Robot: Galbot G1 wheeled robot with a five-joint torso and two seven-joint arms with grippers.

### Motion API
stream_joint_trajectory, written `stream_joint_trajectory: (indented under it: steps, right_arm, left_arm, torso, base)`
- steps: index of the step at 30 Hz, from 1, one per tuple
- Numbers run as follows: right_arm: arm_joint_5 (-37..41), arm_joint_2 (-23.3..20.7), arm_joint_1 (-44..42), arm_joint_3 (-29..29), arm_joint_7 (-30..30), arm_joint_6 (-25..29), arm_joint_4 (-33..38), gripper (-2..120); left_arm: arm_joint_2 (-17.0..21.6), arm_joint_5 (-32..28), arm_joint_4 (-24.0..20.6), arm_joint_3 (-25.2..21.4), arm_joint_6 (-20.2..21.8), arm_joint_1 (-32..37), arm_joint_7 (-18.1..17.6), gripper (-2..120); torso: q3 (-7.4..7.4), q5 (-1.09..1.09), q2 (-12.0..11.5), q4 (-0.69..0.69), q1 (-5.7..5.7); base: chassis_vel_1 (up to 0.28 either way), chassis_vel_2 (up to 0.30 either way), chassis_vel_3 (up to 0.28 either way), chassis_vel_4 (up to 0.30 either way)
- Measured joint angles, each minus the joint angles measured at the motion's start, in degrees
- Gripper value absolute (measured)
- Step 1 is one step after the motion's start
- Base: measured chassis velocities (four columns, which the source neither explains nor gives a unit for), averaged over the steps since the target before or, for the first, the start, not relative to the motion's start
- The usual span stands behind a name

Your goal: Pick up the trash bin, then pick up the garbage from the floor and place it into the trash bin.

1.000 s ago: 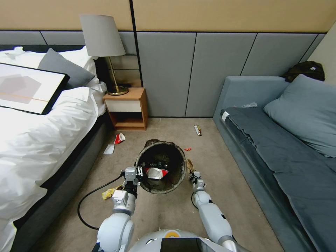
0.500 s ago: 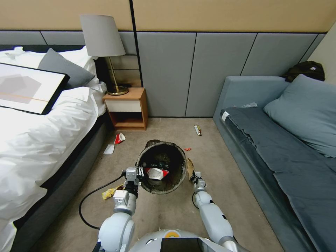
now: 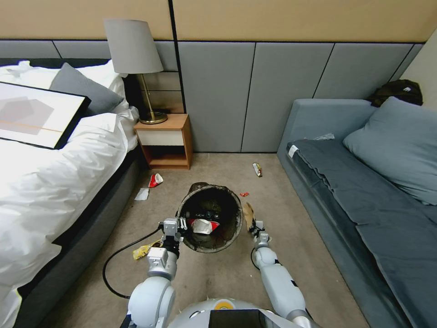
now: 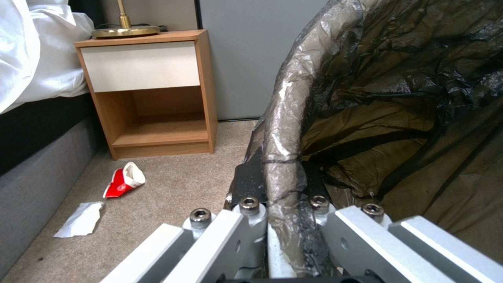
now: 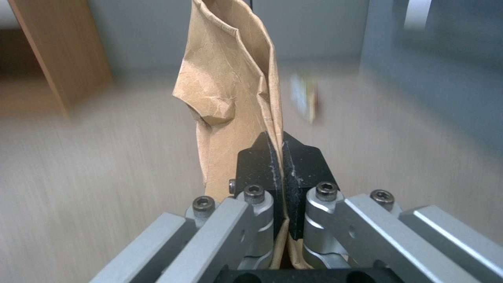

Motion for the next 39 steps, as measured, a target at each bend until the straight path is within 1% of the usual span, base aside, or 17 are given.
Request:
stream_joint_trajectory:
  steps: [2,4,5,7,8,10,11,12,14,15,16,17,20,24,26,30,39]
  right_arm:
    - [0.1,-0.2,-0.5,0.0,0.1,-0.1,2.1,0]
    - [0.3,-1.1,-2.7,-0.1,0.1,-0.2,11.1,0]
    - [0.3,-1.1,-2.7,-0.1,0.1,-0.2,11.1,0]
    - [1.2,-1.8,-4.8,-0.7,0.2,-0.3,18.4,0]
    - [2.2,-2.2,-6.2,-1.2,0.2,-0.2,22.7,0]
    - [2.7,-2.5,-7.0,-1.4,0.1,-0.2,24.7,0]
    - [3.5,-3.1,-8.6,-2.1,-0.4,0.1,28.8,0]
    - [3.7,-3.5,-9.6,-2.4,-1.4,0.8,32.0,0]
    - [3.8,-3.6,-9.7,-2.5,-1.6,1.0,32.5,0]
    - [3.8,-3.7,-10.1,-2.6,-2.2,1.4,33.9,0]
    - [4.3,-4.5,-11.8,-3.6,-5.0,3.3,39.1,0]
    - [4.3,-4.5,-11.8,-3.6,-5.0,3.3,39.1,0]
    - [7.9,-6.0,-14.8,-8.0,-10.6,5.2,45.0,0]
    - [8.4,-6.8,-17.1,-12.2,-13.1,5.7,46.7,0]
    - [6.1,-7.0,-18.6,-16.2,-13.9,6.5,46.2,0]
    - [2.8,-6.7,-19.5,-19.5,-14.8,7.7,43.7,0]
    - [-0.1,-6.3,-20.7,-21.7,-15.1,9.6,38.2,0]
  left_arm:
    - [0.0,0.0,0.0,0.1,0.0,0.0,0.0,0]
    - [0.1,-0.1,0.2,0.3,0.1,0.0,0.0,0]
    - [0.1,-0.1,0.2,0.3,0.1,0.0,0.0,0]
    - [0.3,-0.1,0.5,0.4,0.1,0.0,-0.1,0]
    - [0.3,-0.1,0.7,0.5,0.1,0.0,-0.1,0]
    - [0.3,-0.1,0.7,0.5,0.1,0.0,-0.2,0]
    - [0.4,-0.1,0.7,0.6,0.2,-0.1,-0.2,0]
    - [0.4,-0.1,0.7,0.6,0.2,-0.1,-0.2,0]
    - [0.4,-0.1,0.8,0.6,0.2,-0.1,-0.2,0]
    - [0.4,-0.1,0.8,0.6,0.2,-0.1,-0.2,0]
    - [0.3,-0.1,1.1,0.7,0.3,-0.2,-0.2,0]
    - [0.3,-0.1,1.1,0.7,0.3,-0.2,-0.2,0]
    - [0.1,-0.1,1.7,0.8,0.3,-0.3,-0.2,0]
    - [0.0,-0.1,1.8,0.8,0.3,-0.3,-0.2,0]
    - [-0.1,-0.1,1.8,0.8,0.3,-0.4,-0.2,0]
    - [-0.3,-0.1,1.5,0.8,0.4,-0.4,-0.2,0]
    - [-0.6,0.0,1.0,1.1,0.5,-0.5,0.0,0]
  torso:
    - [0.0,0.02,0.0,-0.01,0.0]
    - [-0.01,-0.03,0.0,0.01,-0.01]
    - [-0.01,-0.03,0.0,0.01,-0.01]
    - [0.0,0.03,0.0,-0.01,0.0]
    - [-0.01,-0.02,0.0,0.01,0.0]
    - [0.0,-0.03,0.0,0.0,0.0]
    - [0.0,0.04,0.0,0.0,0.0]
    - [0.0,0.02,0.0,-0.02,0.0]
    - [0.0,0.01,0.0,-0.02,0.0]
    - [-0.01,-0.01,0.0,-0.01,0.0]
    - [0.0,0.01,0.0,-0.01,-0.01]
    - [0.0,0.01,0.0,-0.01,-0.01]
    - [0.0,0.0,0.0,0.0,-0.01]
    - [-0.01,0.01,0.0,0.0,0.0]
    - [-0.01,0.0,0.0,0.0,0.0]
    - [0.0,0.0,0.0,0.0,-0.01]
    - [0.0,0.0,0.0,-0.01,0.0]
  base:
    - [0.0,0.0,0.0,0.0]
    - [0.0,0.0,0.0,0.0]
    - [0.0,0.0,0.0,0.0]
    - [0.0,0.0,0.0,0.0]
    - [0.0,0.0,0.0,0.0]
    - [0.0,0.0,0.0,0.0]
    - [0.0,0.0,0.0,0.0]
    - [0.0,0.0,0.0,0.0]
    - [0.0,0.0,0.0,0.0]
    - [0.0,0.0,0.0,0.0]
    - [0.0,0.0,0.0,0.0]
    - [0.0,0.0,0.0,0.0]
    - [0.0,0.0,0.0,0.0]
    - [0.0,0.0,0.0,0.0]
    - [0.0,0.0,0.0,0.0]
    - [0.0,0.0,0.0,0.0]
    - [0.0,0.0,0.0,0.0]
